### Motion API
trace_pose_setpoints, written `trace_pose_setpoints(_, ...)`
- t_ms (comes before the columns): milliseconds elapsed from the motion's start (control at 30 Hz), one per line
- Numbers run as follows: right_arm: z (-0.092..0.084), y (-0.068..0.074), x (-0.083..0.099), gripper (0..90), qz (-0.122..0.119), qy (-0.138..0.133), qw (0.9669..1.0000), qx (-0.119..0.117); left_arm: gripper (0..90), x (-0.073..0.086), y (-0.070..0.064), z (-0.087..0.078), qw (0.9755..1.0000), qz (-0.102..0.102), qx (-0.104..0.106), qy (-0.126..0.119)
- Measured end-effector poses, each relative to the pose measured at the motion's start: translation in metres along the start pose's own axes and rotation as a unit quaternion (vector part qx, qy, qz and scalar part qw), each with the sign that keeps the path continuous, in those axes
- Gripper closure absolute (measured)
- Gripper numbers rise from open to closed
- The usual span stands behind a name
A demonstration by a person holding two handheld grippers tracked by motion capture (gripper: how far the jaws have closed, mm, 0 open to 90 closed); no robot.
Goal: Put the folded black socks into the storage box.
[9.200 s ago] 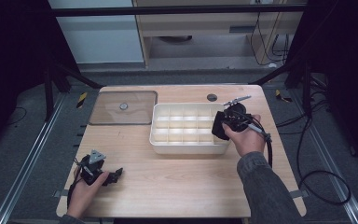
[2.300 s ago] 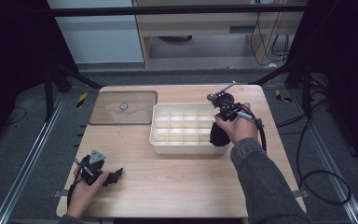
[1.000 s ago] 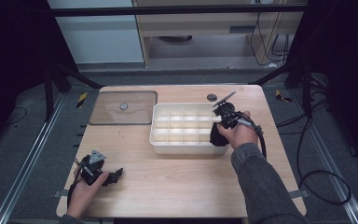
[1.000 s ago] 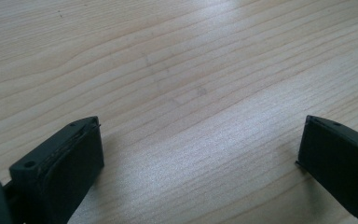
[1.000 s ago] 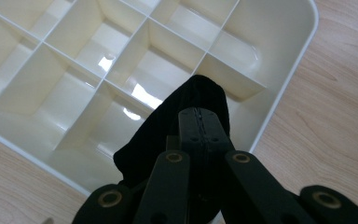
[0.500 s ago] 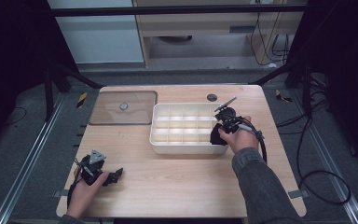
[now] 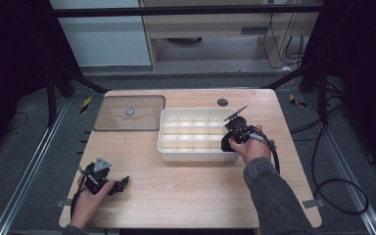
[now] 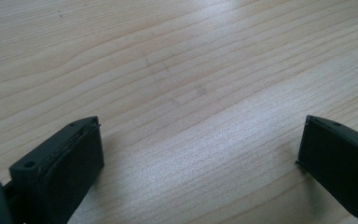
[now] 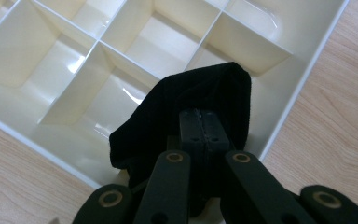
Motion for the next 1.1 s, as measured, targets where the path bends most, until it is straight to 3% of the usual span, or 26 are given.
trace_pose_setpoints(400,0.007,0.002,0.004,90.0,-0.013,0.004,0.9999,-0.006,0.0,0.0,0.0,0.0,1.0,0.0,0.0,0.0)
trace_pose_setpoints(467,0.007,0.003,0.004,90.0,-0.003,0.008,0.9999,-0.012,0.0,0.0,0.0,0.0,1.0,0.0,0.0,0.0)
trace_pose_setpoints(1100,0.017,0.004,0.009,90.0,-0.003,0.021,0.9995,-0.023,0.0,0.0,0.0,0.0,1.0,-0.001,0.0,-0.001)
Point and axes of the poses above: each handheld gripper's, and its own axes: z roughly forward along the jaws, x roughly out of its underside, y roughly to its left, the point moved 1 cm from there along z, roughly forward along the jaws, and after that the axes turned 13 degrees about y, right-handed, at the moved point
